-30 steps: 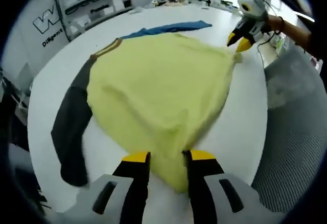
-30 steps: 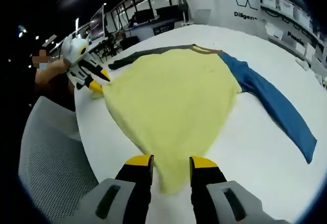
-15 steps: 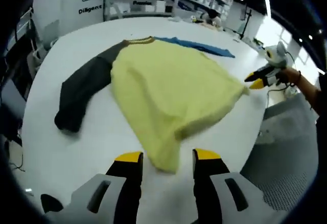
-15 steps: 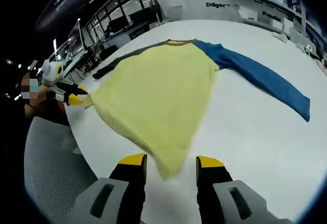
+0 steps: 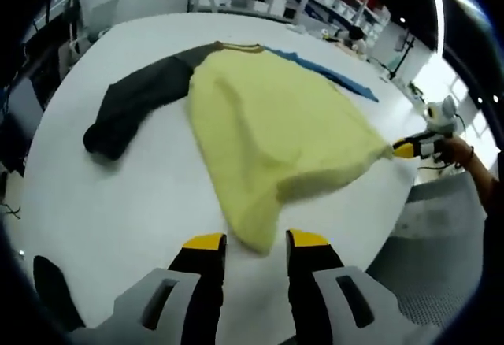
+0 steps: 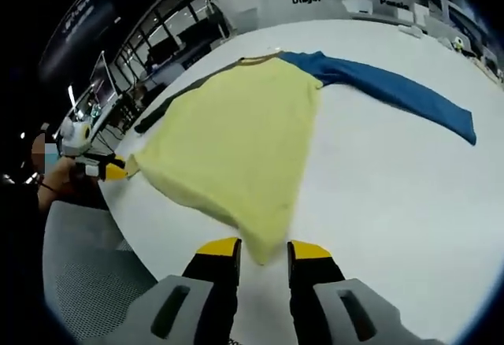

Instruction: Fold the garment on the visible template until the final outline fits inside the template.

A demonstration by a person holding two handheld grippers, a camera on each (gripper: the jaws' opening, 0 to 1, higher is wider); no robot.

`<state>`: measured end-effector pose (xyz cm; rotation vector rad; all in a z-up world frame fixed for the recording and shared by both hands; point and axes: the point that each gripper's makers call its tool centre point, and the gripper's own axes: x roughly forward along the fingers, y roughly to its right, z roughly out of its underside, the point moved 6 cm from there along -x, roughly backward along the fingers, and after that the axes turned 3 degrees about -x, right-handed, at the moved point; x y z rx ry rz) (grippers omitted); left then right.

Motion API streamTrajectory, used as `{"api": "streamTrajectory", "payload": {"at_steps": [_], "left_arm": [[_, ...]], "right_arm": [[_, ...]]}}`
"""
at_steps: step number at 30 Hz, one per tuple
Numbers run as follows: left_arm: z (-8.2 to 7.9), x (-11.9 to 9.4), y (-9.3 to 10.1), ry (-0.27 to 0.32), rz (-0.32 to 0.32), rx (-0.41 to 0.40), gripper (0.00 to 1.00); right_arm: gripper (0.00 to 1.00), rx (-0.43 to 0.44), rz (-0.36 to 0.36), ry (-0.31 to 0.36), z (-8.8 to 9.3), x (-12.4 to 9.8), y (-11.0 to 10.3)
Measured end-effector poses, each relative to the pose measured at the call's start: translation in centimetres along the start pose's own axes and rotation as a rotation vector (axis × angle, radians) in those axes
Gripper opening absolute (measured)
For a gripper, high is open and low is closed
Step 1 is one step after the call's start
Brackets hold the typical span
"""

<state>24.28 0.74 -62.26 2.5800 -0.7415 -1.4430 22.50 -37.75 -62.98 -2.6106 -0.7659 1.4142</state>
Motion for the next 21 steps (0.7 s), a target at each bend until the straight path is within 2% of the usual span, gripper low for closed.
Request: {"api": "streamTrajectory", "payload": {"at_steps": [8, 10, 11, 14, 17, 21], "left_arm": [[0.6, 0.1, 0.2, 0.013, 0.003, -0.043, 0.05], [0.6, 0.0, 0.2, 0.007, 0.013, -0.041, 0.0], [0.5, -0.2, 0.4, 0.004, 0.033, -0.049, 0.0], [0.2, -0.7, 0.3, -0.004, 0.034, -0.018, 0.0], [-0.1, -1.3, 0.1, -0.036, 0.036, 0.036, 0.0], [-0.7, -1.9, -0.2, -0.075, 0.068, 0.066, 0.0]], "right_arm": [[0.0, 0.005, 0.014, 0.021, 0.0, 0.2, 0.4], [0.0, -0.007, 0.01, 0.023, -0.1, 0.1, 0.4], [0.0, -0.018, 0.003, 0.011, -0.1, -0.2, 0.4], [0.0, -0.046, 0.002, 0.004, -0.5, -0.7, 0.6], [0.0, -0.054, -0.018, -0.013, -0.9, -1.2, 0.6], [0.0, -0.079, -0.04, -0.042, -1.4, -1.7, 1.0]]}}
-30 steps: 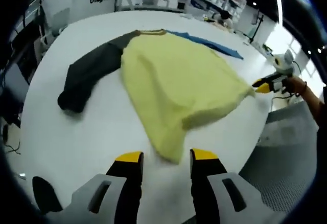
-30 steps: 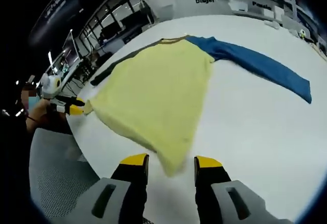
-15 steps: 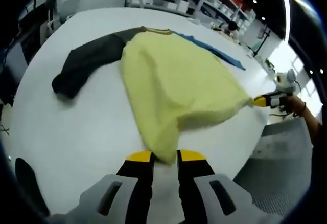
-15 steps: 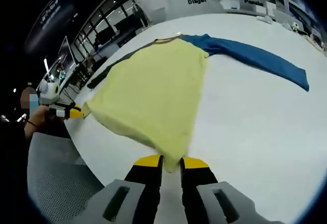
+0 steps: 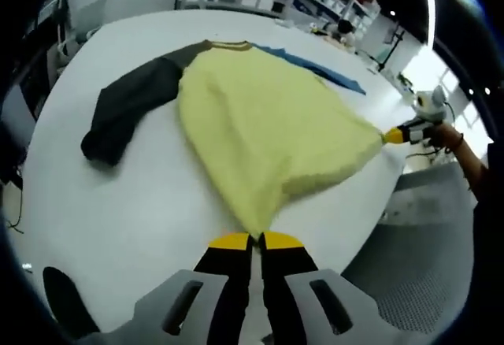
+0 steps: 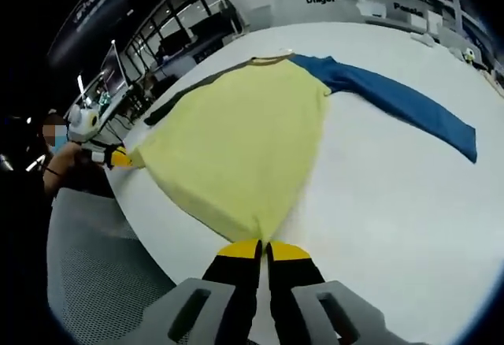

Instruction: Fold the garment on the visible template until the final outline fits inside the template.

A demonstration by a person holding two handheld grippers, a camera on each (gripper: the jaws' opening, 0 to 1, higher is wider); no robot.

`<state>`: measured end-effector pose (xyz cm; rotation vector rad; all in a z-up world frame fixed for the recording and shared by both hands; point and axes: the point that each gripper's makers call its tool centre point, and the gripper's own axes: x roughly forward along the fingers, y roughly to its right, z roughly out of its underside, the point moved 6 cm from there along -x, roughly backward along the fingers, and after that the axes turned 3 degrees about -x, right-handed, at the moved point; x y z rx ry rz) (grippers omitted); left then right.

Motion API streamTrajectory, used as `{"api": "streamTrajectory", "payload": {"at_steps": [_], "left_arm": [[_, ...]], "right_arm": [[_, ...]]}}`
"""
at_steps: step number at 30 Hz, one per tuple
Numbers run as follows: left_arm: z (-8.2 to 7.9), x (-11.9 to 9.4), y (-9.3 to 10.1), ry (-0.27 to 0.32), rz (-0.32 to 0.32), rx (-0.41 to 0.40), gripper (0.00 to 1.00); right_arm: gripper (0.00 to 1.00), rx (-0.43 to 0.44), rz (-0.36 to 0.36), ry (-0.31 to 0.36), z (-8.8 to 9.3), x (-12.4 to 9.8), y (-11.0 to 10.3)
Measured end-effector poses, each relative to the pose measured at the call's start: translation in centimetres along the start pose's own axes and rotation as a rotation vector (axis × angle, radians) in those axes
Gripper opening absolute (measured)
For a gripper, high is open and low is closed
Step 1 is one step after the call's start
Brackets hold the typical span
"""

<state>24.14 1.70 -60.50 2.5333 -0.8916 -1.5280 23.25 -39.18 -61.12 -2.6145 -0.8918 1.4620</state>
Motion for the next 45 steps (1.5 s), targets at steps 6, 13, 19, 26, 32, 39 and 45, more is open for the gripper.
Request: {"api": "streamTrajectory", "payload": {"at_steps": [6, 13, 19, 26, 32, 39, 45], "left_arm": [[-0.3, 0.0, -0.8, -0.069, 0.029, -0.012, 0.0], [0.9, 1.2, -0.7, -0.14, -0.012, -0.016, 0.0], [1.4, 1.5, -0.8, -0.144, -0.059, -0.006, 0.0], [2.1, 1.3, -0.3, -0.072, -0.023, -0.026, 0.02], [2.5, 1.1, 0.3, -0.052, 0.001, -0.022, 0.05], [2.5, 1.1, 0.4, -0.024, 0.004, -0.058, 0.0], [1.5, -0.1, 0.3, -0.01, -0.002, -0.061, 0.0]], "right_arm": [[0.0, 0.046, -0.02, -0.019, -0.8, 0.0, 0.0], [0.0, 0.021, 0.024, -0.11, 0.7, 1.2, -0.2], [0.0, 0.011, 0.069, -0.087, 0.6, 1.5, 0.4], [0.0, 0.035, 0.048, -0.028, 1.0, 1.2, -0.1], [0.03, 0.058, -0.003, 0.002, 1.8, 1.1, -0.2], [0.0, 0.075, 0.003, 0.023, 1.8, 1.1, -0.1], [0.0, 0.087, 0.002, 0.04, 0.7, 0.0, 0.1]]}}
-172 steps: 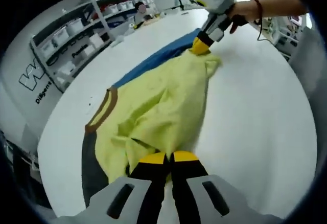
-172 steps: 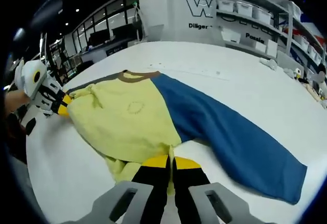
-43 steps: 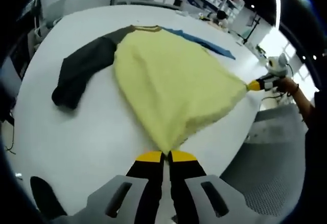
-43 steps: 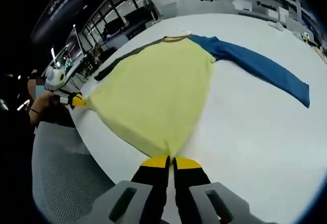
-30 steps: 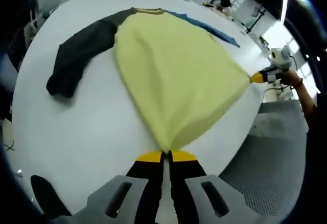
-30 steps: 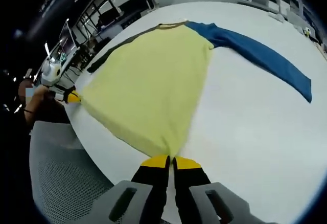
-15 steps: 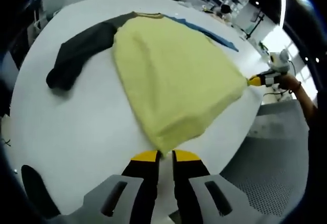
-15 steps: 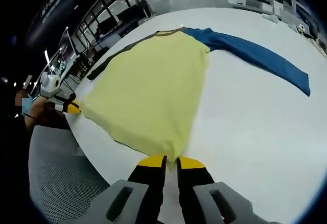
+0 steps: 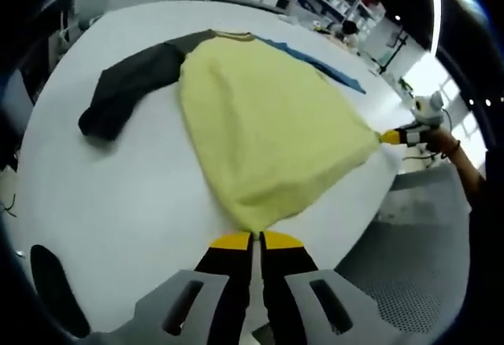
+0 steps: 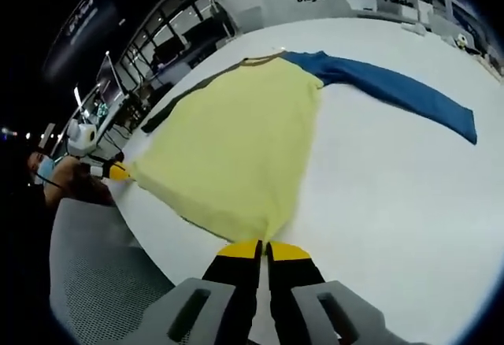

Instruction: Fold the garment on the visible template until the final outline fits inside the template.

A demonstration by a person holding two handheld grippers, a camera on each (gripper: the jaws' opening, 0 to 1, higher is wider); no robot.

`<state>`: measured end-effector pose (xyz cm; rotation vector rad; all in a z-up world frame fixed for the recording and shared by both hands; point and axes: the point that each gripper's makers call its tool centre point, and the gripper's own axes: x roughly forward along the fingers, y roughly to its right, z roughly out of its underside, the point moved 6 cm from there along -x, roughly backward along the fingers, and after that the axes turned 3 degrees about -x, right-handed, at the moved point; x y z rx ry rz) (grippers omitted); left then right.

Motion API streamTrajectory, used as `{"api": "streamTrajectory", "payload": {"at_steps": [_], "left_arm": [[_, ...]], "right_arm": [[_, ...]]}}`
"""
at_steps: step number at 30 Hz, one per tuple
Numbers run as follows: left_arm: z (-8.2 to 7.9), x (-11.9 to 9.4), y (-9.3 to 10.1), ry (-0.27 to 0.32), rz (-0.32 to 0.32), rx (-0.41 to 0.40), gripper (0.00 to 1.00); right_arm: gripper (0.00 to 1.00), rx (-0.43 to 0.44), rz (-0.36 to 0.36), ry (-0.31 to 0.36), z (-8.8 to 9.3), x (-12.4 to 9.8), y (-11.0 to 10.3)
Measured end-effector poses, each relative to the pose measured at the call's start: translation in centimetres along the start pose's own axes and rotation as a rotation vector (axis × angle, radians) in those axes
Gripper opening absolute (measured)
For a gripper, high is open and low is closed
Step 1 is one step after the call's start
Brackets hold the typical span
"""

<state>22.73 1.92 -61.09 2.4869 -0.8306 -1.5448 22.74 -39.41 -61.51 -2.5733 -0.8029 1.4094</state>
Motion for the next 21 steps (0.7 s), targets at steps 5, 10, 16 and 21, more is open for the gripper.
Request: {"api": "streamTrajectory", "payload": {"at_steps": [5, 10, 16, 21], "left_arm": [[-0.5, -0.6, -0.3, -0.011, -0.012, -0.018, 0.0], [-1.0, -0.4, -0.5, -0.002, -0.014, -0.016, 0.0], [-2.3, 0.4, -1.4, 0.06, -0.025, -0.083, 0.0], [-3.4, 0.7, -1.6, 0.092, -0.028, -0.088, 0.0]], "right_arm": [[0.0, 0.01, -0.011, 0.008, -0.9, -0.7, -0.3], [0.0, 0.006, -0.001, -0.004, -1.4, -0.4, -0.3], [0.0, 0.05, 0.034, 0.028, -2.5, 0.6, 0.2], [0.0, 0.059, 0.049, 0.057, -3.8, 1.2, 0.6]]}}
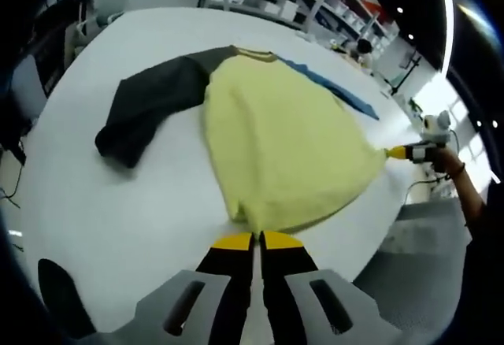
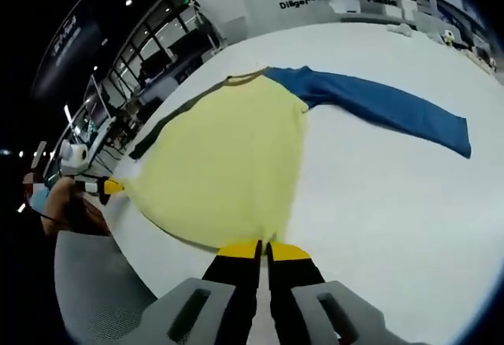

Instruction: Fold the garment on the visible template until the final outline fits inside the template.

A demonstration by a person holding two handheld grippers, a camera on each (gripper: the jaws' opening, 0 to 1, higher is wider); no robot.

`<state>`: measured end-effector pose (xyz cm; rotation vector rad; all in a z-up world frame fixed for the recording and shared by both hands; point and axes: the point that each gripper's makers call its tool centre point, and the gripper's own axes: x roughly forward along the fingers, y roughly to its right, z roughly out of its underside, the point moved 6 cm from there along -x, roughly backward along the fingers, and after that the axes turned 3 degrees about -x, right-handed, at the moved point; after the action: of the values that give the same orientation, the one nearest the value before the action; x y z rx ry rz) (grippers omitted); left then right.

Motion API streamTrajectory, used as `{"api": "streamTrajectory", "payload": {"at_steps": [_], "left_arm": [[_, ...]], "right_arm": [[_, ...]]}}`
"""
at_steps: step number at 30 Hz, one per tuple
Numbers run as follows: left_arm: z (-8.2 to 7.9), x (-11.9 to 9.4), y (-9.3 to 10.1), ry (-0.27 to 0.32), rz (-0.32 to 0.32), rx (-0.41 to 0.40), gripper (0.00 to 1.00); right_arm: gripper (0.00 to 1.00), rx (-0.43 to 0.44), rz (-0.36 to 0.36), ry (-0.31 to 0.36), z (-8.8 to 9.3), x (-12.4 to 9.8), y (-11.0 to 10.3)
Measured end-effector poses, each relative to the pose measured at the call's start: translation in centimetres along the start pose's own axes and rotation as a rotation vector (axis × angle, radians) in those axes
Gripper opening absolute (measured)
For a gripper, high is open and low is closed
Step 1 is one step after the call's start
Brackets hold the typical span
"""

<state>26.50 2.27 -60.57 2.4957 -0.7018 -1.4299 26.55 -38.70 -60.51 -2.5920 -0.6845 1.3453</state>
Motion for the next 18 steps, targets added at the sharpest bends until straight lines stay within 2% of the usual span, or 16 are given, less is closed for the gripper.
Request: {"api": "streamTrajectory", "payload": {"at_steps": [7, 12, 18], "left_arm": [[-1.1, 1.3, -0.7, 0.024, -0.027, -0.024, 0.0], [-1.1, 2.0, -1.2, 0.002, -0.051, -0.033, 0.0], [-1.0, 2.3, -1.2, 0.009, -0.061, -0.038, 0.0]], "right_arm": [[0.0, 0.07, 0.011, 0.04, -1.2, 1.0, 0.9], [0.0, 0.095, 0.013, 0.016, -1.0, 0.9, 1.0], [0.0, 0.1, 0.011, -0.001, -0.6, 0.9, 1.1]]}}
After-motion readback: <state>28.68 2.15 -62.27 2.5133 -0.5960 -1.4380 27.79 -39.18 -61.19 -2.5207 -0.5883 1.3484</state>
